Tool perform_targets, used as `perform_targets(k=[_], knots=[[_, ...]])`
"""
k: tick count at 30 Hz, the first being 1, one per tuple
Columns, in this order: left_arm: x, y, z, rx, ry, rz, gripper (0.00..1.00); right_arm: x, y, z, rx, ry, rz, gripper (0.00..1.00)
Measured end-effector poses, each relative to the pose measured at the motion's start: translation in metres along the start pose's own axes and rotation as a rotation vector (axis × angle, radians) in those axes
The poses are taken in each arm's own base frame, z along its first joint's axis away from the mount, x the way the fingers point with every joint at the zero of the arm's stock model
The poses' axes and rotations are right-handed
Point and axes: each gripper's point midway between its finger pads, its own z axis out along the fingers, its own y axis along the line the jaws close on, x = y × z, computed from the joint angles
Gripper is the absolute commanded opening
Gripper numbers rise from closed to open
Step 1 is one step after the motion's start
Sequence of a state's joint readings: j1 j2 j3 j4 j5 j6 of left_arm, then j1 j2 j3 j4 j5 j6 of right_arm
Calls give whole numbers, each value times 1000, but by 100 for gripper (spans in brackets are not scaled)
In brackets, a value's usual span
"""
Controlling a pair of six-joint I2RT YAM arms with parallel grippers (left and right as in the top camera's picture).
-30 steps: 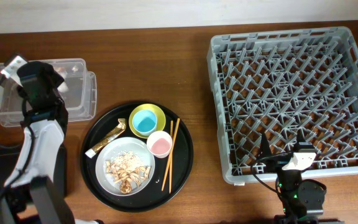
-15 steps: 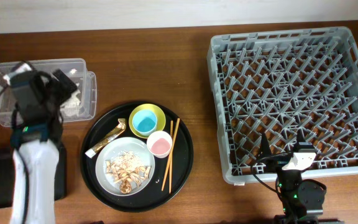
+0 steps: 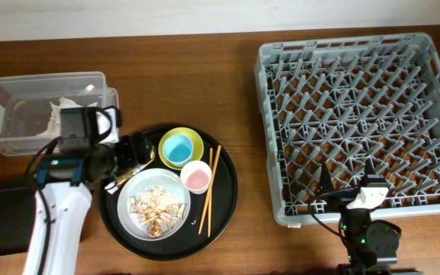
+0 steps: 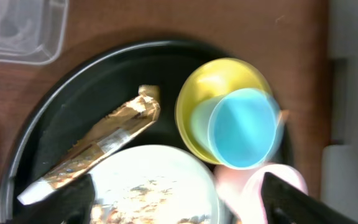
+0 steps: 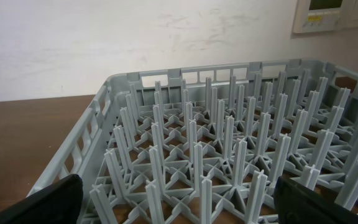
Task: Sort waste into correct bins and load items into the dishwasher rack
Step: 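Grasp the gold wrapper on the tray with the left gripper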
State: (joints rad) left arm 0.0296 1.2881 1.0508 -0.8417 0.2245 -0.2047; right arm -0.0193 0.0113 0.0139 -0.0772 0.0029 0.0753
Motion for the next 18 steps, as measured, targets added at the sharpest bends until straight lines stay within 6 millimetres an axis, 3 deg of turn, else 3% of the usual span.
perform_targets(k=[2, 5, 11, 18], knots=[[4, 4, 10, -41, 30, 20, 80, 0, 0, 0, 0, 0, 0, 99], [18, 15, 42, -145, 132, 63, 80, 0, 0, 0, 0, 0, 0, 98], [27, 38, 77, -267, 212, 88, 80, 0, 0, 0, 0, 0, 0, 98], [14, 44, 86, -298, 163, 98, 75, 0, 0, 0, 0, 0, 0, 98]])
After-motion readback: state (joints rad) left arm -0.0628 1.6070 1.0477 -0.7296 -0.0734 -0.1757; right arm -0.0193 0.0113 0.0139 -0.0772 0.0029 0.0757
